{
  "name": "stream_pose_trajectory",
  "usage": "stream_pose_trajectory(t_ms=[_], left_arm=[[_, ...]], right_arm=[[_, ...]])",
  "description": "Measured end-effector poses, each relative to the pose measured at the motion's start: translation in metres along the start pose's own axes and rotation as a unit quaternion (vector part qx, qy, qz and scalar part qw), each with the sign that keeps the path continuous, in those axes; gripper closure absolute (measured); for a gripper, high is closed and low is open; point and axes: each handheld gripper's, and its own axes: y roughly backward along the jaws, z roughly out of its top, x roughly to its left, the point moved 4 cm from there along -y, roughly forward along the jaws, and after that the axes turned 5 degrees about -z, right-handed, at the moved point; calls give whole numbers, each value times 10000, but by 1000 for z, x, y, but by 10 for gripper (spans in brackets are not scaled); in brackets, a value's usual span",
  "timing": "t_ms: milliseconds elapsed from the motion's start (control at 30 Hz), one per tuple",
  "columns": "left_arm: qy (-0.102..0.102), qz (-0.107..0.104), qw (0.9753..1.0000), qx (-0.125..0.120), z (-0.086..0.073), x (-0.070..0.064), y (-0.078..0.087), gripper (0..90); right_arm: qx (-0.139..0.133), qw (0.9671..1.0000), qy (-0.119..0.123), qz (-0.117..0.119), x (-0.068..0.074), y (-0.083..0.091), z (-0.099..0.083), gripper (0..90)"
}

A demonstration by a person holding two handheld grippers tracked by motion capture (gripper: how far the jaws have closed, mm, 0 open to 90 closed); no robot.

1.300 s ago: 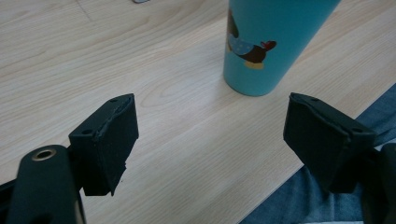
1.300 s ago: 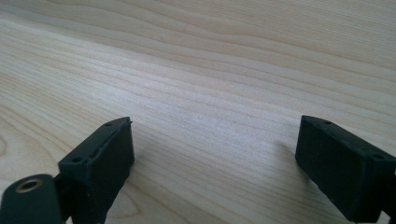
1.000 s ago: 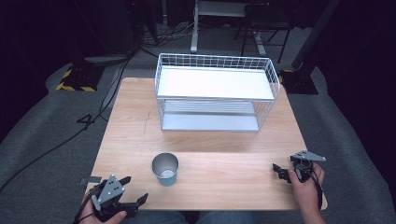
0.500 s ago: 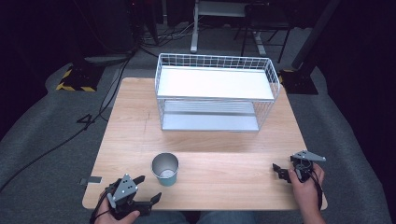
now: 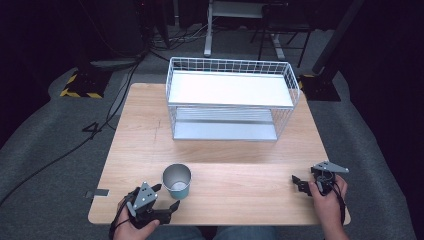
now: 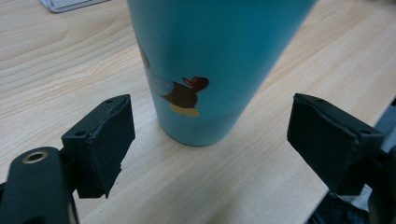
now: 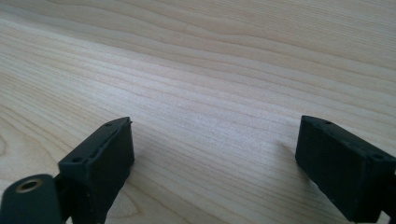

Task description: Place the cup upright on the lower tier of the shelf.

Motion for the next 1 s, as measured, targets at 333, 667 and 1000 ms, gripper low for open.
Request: stream_pose_trajectory(t_ms=[333,667,1000], left_arm=[[36,-34,10000,-5,6,3,-17,156],[-66,-45,10000,-50,13,4,-30,161],[-62,-130,9999,-44,14,6,-32,209]], right_arm=[[1,10000,9,10,0,0,0,117],[3,10000,7,10,0,0,0,117],[1,10000,10,7,0,0,0,117]])
